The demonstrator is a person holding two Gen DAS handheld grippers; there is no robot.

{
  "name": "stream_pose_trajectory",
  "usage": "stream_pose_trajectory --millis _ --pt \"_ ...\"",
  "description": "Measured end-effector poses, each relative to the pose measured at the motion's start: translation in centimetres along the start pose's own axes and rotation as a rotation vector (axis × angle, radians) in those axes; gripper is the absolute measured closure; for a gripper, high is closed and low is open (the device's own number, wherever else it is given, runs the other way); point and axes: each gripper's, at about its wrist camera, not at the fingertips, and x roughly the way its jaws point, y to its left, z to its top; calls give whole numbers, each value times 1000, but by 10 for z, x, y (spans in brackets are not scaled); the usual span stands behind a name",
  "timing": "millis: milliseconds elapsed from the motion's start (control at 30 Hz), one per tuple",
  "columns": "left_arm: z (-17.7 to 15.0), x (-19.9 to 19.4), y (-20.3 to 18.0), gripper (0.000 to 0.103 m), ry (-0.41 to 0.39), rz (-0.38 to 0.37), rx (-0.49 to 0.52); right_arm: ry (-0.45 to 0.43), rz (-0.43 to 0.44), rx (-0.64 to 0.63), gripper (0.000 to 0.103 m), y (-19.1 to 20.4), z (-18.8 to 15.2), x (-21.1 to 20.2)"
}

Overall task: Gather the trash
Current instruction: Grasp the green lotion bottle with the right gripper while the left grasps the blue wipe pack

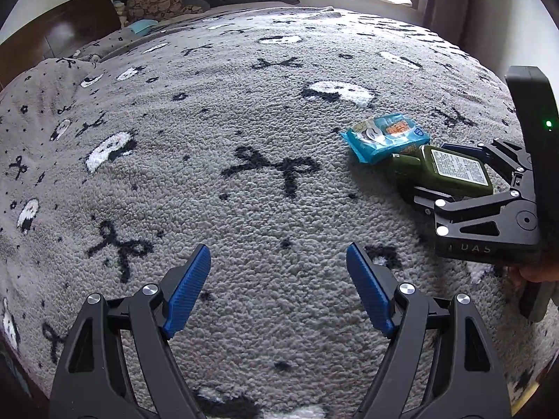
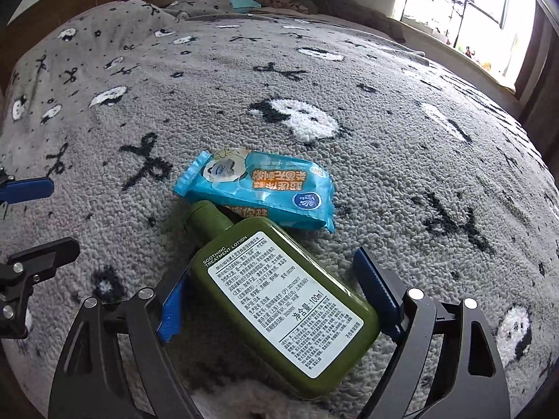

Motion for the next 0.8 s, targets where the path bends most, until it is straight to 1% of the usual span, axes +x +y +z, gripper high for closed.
stream_pose_trajectory --millis 67,133,267,367,500,533,600,667,700,733,767,800 --pt "5 3 -6 28 -6 1 8 5 -1 -17 18 -3 -5 -7" --pt "11 7 -13 28 -12 2 9 8 -21 -16 18 -10 -12 -16" --pt "29 19 -34 27 -31 -16 34 6 -70 36 18 -38 -27 -37" --pt "44 30 -54 24 -43 -29 59 9 -64 110 18 -67 -41 -52" --pt "66 39 -79 16 -88 -10 129 5 -17 191 18 -95 -60 -68" --pt "70 43 -85 13 -87 -17 146 1 -7 209 18 -101 -65 -72" --pt "78 52 -95 12 -72 -26 178 -7 -1 236 18 -110 -71 -77" --pt "84 62 -103 12 -65 -5 211 -9 -8 260 18 -118 -78 -80" --pt "86 67 -105 12 -57 -7 225 -7 -9 271 18 -121 -81 -81" --pt "86 71 -108 15 -44 -19 239 -2 -10 278 18 -125 -84 -80" --pt "84 73 -111 21 -34 -35 249 0 -12 281 18 -127 -86 -81" --pt "83 74 -114 33 -25 -48 254 3 -18 283 18 -128 -89 -81"
